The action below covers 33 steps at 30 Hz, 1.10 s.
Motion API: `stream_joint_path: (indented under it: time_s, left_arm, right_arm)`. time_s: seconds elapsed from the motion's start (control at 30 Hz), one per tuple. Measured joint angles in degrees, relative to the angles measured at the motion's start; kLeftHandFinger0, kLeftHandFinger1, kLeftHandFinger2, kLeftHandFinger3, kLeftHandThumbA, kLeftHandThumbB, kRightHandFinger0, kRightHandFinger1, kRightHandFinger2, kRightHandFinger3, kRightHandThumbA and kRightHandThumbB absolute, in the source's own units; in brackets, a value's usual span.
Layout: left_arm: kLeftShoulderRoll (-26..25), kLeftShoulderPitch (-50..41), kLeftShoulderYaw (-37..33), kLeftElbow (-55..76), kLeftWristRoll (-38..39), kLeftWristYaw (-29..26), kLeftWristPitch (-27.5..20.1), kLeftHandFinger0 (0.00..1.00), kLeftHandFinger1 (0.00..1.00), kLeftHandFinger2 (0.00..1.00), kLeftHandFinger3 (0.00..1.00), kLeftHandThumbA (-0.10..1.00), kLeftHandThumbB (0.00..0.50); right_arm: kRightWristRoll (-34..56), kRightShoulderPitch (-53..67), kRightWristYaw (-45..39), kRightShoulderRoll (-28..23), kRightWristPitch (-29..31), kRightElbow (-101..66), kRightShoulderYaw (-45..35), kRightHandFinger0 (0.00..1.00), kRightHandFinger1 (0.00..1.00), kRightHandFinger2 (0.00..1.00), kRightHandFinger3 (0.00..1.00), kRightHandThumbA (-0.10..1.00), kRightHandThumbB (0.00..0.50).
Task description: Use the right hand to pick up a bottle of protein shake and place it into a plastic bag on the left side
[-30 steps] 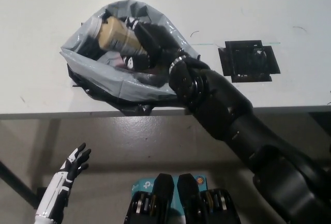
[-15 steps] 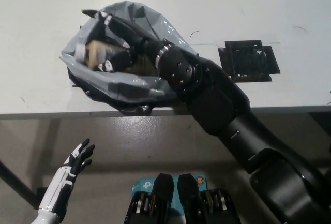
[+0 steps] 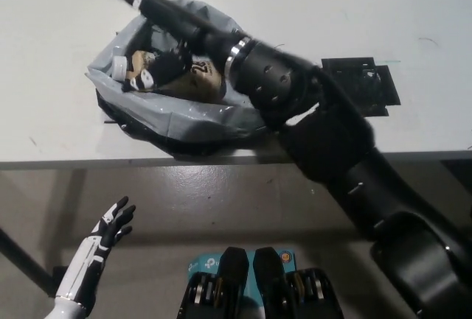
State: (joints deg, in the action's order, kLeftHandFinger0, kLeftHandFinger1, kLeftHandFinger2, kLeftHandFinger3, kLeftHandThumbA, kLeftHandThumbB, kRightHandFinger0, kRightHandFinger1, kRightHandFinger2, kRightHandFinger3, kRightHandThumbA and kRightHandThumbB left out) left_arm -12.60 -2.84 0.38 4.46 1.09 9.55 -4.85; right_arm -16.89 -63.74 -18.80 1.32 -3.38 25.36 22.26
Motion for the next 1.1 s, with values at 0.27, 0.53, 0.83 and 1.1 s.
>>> stream_joint_path:
  time_s: [0.27,0.53,0.83,1.1]
  left_arm:
    - [0.66,1.06,0.09,-0.75,-0.05,-0.02,0.0,1.0,1.0,1.0,1.0,1.0,0.22]
    - [0.66,2.06,0.22,-1.36,-0.03,-0.02,0.0,1.0,1.0,1.0,1.0,1.0,0.229]
    - [0.66,2.72,0.3,-2.84,-0.17,-0.03,0.01,1.0,1.0,1.0,1.0,1.0,0.229]
    - [0.56,3.42,0.46,-2.87,-0.72,-0.06,0.01,1.0,1.0,1.0,1.0,1.0,0.236]
  right_arm:
    - [2.6,2.98,-1.01,-5.32,-1.52,-16.94,-5.65,1.0,1.0,1.0,1.0,1.0,0.408]
    - [4.36,14.27,-0.91,-9.58,-3.03,-32.75,-11.21,1.0,1.0,1.0,1.0,0.93,0.453]
    - [6.02,35.11,0.66,-8.58,-2.6,-50.8,-16.01,1.0,1.0,1.0,1.0,0.96,0.366]
    - [8.09,54.65,4.6,-4.81,4.75,-52.85,-21.64,1.0,1.0,1.0,1.0,0.91,0.235]
